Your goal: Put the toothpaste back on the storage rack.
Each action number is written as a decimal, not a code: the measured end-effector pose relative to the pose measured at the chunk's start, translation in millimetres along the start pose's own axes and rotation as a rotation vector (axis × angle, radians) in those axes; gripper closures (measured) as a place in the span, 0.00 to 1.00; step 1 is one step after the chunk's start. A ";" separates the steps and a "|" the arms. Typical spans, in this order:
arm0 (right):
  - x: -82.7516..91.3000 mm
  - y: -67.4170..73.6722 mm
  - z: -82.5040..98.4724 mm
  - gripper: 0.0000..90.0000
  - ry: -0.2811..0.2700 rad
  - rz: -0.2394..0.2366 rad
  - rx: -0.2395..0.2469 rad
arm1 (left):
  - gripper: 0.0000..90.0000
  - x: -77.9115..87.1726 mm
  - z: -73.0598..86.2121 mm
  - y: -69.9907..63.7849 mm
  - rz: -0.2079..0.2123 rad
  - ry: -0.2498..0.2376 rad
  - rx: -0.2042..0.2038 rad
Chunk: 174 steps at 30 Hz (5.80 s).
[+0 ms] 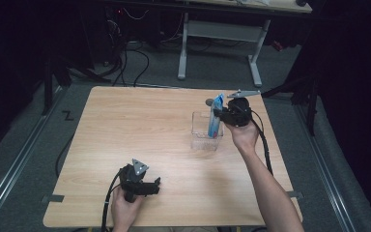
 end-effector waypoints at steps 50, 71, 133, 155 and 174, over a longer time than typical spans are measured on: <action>-42.1 34.8 2.3 0.76 0.034 -0.071 0.003 | 0.04 -0.4 -0.5 0.2 -0.003 -0.001 0.002; -32.1 28.3 4.3 0.57 -0.019 -0.086 -0.043 | 0.05 -0.2 -0.6 0.7 -0.006 -0.001 0.002; 84.2 -27.7 23.4 0.64 -0.152 -0.009 -0.100 | 0.06 -0.3 -0.9 0.6 -0.008 -0.004 0.007; 116.5 -44.4 52.5 0.65 -0.202 0.020 -0.156 | 0.06 -0.1 -0.8 0.7 -0.009 -0.005 0.009; 132.6 -52.6 78.0 0.65 -0.232 0.036 -0.188 | 0.06 0.3 -0.4 0.4 -0.005 -0.006 0.004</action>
Point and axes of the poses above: each handheld gripper's, and its own axes: x roughly backward along the jaws, z roughly out of its underside, y roughly to its left, the point moved 7 cm from there along -x, roughly forward along the jaws, and after that the axes turned 3 degrees about x, right-handed, at the moved point
